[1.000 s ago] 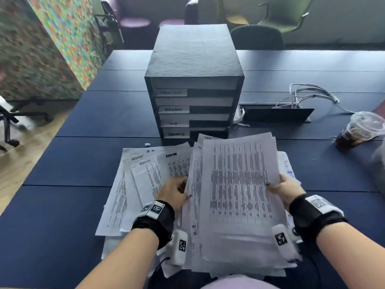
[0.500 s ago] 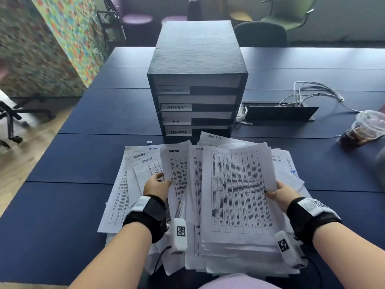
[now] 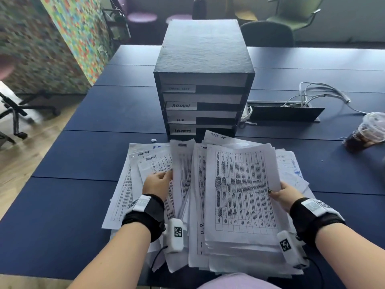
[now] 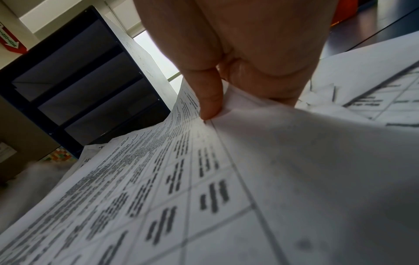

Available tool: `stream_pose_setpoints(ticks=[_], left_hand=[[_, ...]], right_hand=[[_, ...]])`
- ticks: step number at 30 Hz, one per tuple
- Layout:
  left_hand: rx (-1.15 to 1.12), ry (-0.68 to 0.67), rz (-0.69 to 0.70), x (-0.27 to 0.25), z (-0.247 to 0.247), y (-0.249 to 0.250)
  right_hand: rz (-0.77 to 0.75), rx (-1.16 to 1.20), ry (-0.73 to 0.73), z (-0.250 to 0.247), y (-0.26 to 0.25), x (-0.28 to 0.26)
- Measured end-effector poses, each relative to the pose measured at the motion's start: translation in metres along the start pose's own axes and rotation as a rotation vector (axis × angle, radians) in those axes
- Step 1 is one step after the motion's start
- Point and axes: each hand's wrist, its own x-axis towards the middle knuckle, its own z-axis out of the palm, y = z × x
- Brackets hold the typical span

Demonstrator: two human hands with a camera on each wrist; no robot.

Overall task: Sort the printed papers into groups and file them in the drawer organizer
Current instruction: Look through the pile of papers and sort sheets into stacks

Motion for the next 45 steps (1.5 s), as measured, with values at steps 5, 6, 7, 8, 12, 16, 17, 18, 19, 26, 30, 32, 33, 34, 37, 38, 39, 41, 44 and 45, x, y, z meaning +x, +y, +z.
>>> stream_pose_setpoints(ticks=[5, 6, 7, 8, 12, 16, 17, 18, 19, 26, 30, 32, 33, 34, 37, 38, 39, 41, 44, 45], left_hand=[[0.148, 0.178, -0.218, 0.006, -0.009, -0.012], [0.105, 0.194, -0.228, 0.007, -0.009, -0.013], [0.036, 0.213, -0.240, 0.010, -0.009, -0.014], [-0.040, 0.228, -0.259, 0.013, -0.011, -0.015], [-0.077, 0.156, -0.144, 0.013, -0.015, -0.015], [-0.275, 0.000, 0.068, 0.003, -0.007, -0.011], [-0.301, -0.051, 0.082, 0.003, -0.004, -0.009], [-0.301, -0.103, 0.084, 0.003, -0.001, -0.009], [-0.292, -0.143, 0.084, 0.003, 0.000, -0.008], [-0.423, -0.322, 0.036, -0.011, -0.014, 0.000], [-0.267, -0.233, 0.063, -0.003, -0.007, -0.005], [-0.005, -0.052, -0.011, 0.009, -0.004, -0.008], [0.105, 0.019, -0.060, 0.011, -0.005, -0.009], [0.158, 0.073, -0.118, 0.014, -0.008, -0.010], [0.124, 0.152, -0.220, 0.011, -0.018, -0.011], [0.122, 0.168, -0.227, 0.013, -0.020, -0.013], [0.121, 0.169, -0.238, 0.014, -0.021, -0.016], [0.112, 0.156, -0.269, 0.018, -0.024, -0.020], [0.087, 0.119, -0.278, 0.022, -0.028, -0.024], [0.044, 0.097, -0.259, 0.021, -0.030, -0.025]], right_hand=[[-0.001, 0.011, 0.020, 0.001, 0.001, 0.001], [0.002, 0.007, 0.021, 0.001, 0.001, 0.000], [0.001, 0.011, 0.018, 0.001, 0.000, -0.001], [0.005, 0.010, 0.018, 0.001, 0.000, -0.002], [0.003, -0.010, 0.024, 0.002, 0.001, 0.000], [-0.012, -0.072, 0.039, 0.002, 0.004, 0.003], [-0.015, -0.074, 0.044, 0.002, 0.004, 0.004], [-0.013, -0.076, 0.044, 0.002, 0.004, 0.004], [-0.014, -0.075, 0.047, 0.003, 0.004, 0.005], [-0.005, -0.059, 0.054, 0.002, 0.004, 0.005], [0.004, -0.052, 0.051, 0.003, 0.006, 0.007], [-0.001, -0.055, 0.049, 0.003, 0.006, 0.008], [-0.004, -0.052, 0.049, 0.003, 0.006, 0.008], [-0.007, -0.047, 0.050, 0.003, 0.006, 0.008], [-0.013, -0.042, 0.059, 0.003, 0.006, 0.008], [-0.016, -0.038, 0.061, 0.003, 0.007, 0.008], [-0.020, -0.033, 0.060, 0.003, 0.007, 0.008], [-0.020, -0.032, 0.059, 0.003, 0.007, 0.008], [-0.028, -0.035, 0.058, 0.003, 0.008, 0.008], [-0.031, -0.045, 0.057, 0.003, 0.008, 0.009]])
